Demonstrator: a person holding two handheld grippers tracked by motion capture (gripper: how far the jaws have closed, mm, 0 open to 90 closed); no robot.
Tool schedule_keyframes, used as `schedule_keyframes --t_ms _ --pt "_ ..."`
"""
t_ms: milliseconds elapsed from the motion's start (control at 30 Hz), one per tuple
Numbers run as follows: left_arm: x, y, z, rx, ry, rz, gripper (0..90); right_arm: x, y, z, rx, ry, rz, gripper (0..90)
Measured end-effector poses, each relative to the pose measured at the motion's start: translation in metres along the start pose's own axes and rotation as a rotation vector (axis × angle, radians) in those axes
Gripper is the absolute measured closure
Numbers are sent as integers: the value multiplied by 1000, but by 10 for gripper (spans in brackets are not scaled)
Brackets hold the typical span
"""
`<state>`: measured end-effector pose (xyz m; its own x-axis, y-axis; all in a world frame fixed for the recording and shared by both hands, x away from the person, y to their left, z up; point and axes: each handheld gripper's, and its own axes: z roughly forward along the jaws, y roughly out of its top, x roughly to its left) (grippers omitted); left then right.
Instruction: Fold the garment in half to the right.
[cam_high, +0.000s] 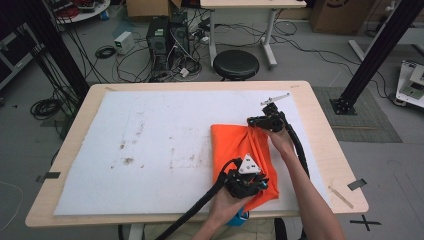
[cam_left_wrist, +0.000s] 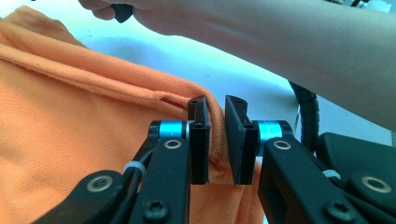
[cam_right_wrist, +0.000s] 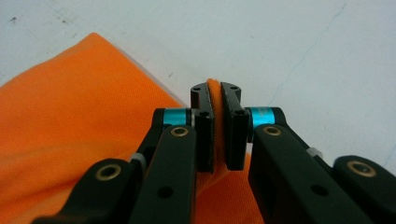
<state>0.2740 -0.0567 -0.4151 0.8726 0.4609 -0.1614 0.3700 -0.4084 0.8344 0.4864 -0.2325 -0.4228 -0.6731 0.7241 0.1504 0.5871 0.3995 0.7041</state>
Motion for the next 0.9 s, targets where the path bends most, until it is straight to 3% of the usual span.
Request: schedule_keyframes --t_ms 200,267,433,533,600,667,767,833,900 --pt "-2 -1 2 13 -10 4 799 -1 -3 -3 14 2 14 828" --pt "-3 -2 4 22 -16 4 797 -3 -4 -5 15 -14 33 734" --pt "-3 -5 6 39 -28 20 786 -3 -1 -23 -74 -49 98 638" --pt "-3 -5 5 35 -33 21 785 6 3 -35 -134 -38 102 607" --pt "-3 -5 6 43 -37 21 785 15 6 -36 -128 -20 69 583" --pt "-4 -6 9 54 -52 17 771 26 7 -32 -88 -22 43 572" --pt "-5 -6 6 49 -89 22 696 36 4 -21 -18 -64 -20 581" --pt "-5 -4 0 23 -116 10 656 33 -1 -17 15 -95 -4 586" --pt "-2 -2 -10 -9 -99 20 632 25 -8 -18 12 -103 39 604"
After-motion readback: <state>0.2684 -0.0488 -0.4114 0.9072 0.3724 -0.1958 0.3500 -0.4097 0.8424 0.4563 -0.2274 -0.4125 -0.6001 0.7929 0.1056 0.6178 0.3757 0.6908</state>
